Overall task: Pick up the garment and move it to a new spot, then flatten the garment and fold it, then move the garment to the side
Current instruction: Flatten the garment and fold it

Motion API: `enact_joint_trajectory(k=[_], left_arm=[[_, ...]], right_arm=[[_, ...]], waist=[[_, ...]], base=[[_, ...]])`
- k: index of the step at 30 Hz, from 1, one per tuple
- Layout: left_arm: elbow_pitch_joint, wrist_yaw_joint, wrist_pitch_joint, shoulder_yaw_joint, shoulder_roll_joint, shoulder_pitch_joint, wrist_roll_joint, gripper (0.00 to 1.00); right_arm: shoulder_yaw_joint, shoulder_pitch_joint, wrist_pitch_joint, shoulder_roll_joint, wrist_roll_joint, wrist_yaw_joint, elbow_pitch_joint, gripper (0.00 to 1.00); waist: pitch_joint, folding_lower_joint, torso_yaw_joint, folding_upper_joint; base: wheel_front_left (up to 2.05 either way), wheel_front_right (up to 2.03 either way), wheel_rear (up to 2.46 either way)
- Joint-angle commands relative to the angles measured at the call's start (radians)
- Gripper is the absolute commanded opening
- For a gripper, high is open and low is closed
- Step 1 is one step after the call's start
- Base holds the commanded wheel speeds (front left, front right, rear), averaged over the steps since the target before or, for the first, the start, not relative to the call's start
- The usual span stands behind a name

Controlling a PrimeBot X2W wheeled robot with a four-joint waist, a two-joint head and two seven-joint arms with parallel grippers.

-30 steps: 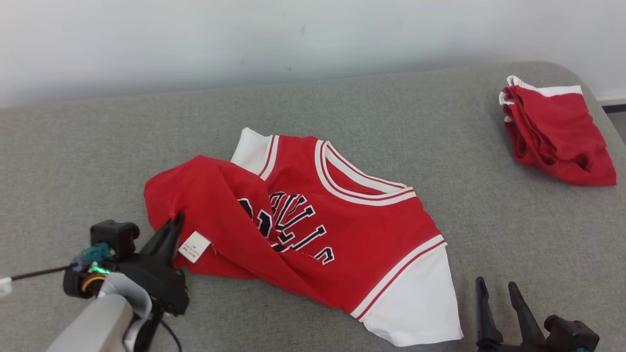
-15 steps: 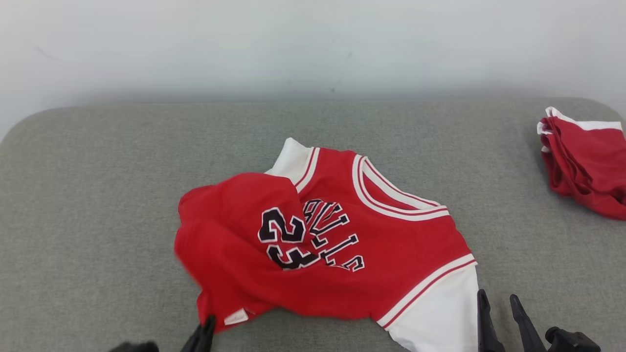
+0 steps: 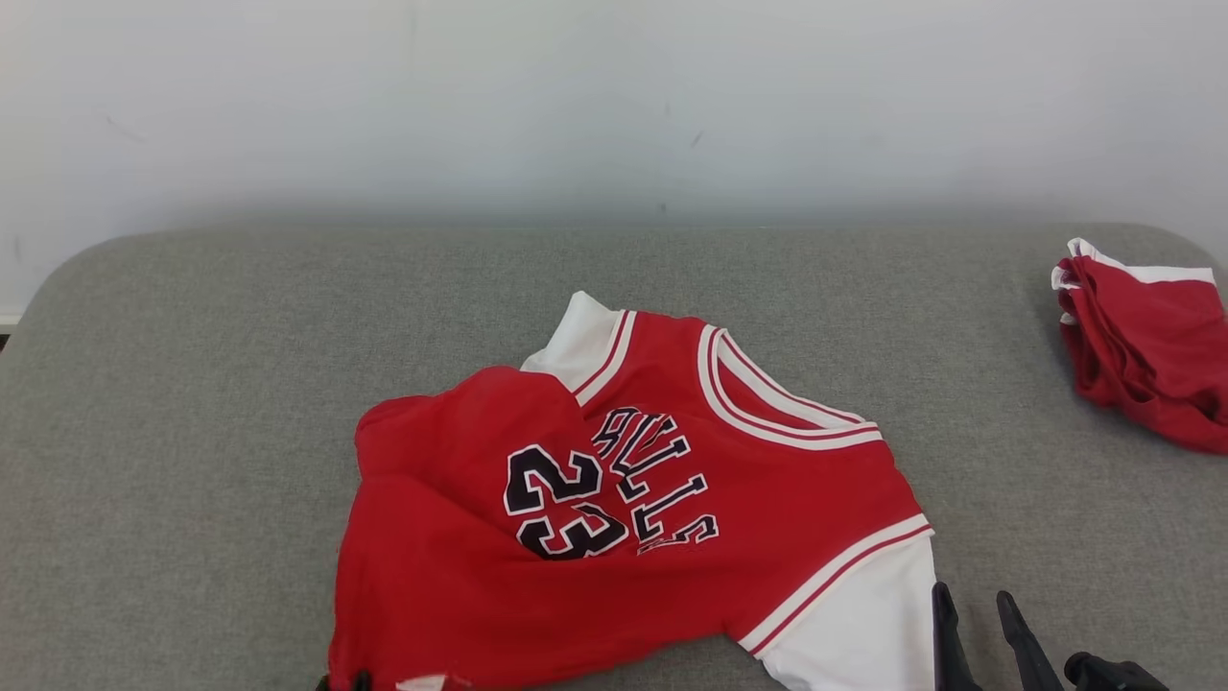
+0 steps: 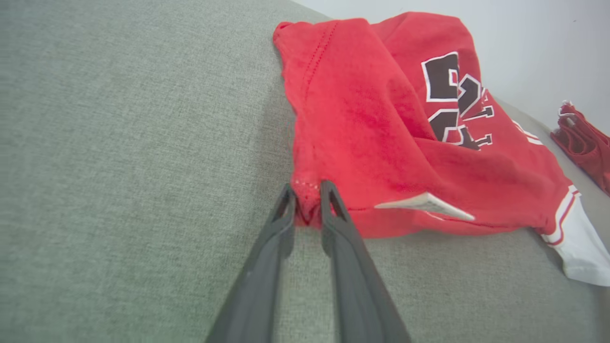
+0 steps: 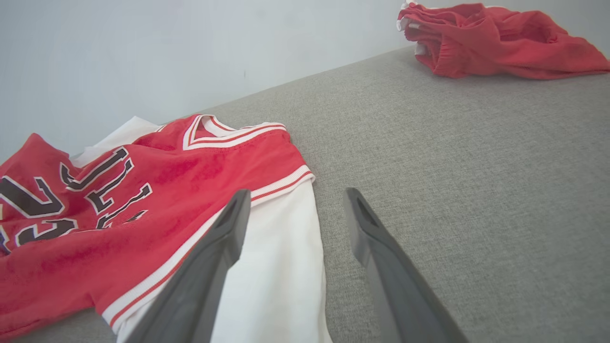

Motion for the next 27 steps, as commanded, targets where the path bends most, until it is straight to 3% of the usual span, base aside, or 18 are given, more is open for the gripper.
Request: enact_joint_trajectory(k=[1, 9, 15, 27], left_arm=[[0.011, -0.01, -0.003, 0.009, -0.005, 0.022, 0.009, 1.0], [0.043, -0.021, -0.003, 0.073, -0.023, 0.073, 0.071, 1.0], [0.111, -0.043, -0.003, 0.056, -0.018, 0.058, 0.099, 1.0], [0.187, -0.074, -0.003, 0.077, -0.087, -0.001, 0.138, 1.0]], right_arm=[[0.003, 0.007, 0.0, -0.005, 0.001, -0.002, 0.002, 1.0], [0.004, 0.046, 0.0, -0.02, 0.007, -0.002, -0.012, 1.0], [0.018, 0.065, 0.0, -0.043, 0.001, -0.002, 0.006, 1.0], [0.113, 0.05, 0.004, -0.09, 0.003, -0.002, 0.111, 1.0]], waist=[[-0.007, 0.0001, -0.005, 0.0], [-0.029, 0.0001, -0.017, 0.0], [-0.024, 0.0001, -0.028, 0.0], [-0.006, 0.0001, -0.016, 0.0]], base=[[0.0, 0.0, 0.0], [0.0, 0.0, 0.0], [0.0, 0.0, 0.0], [0.0, 0.0, 0.0]])
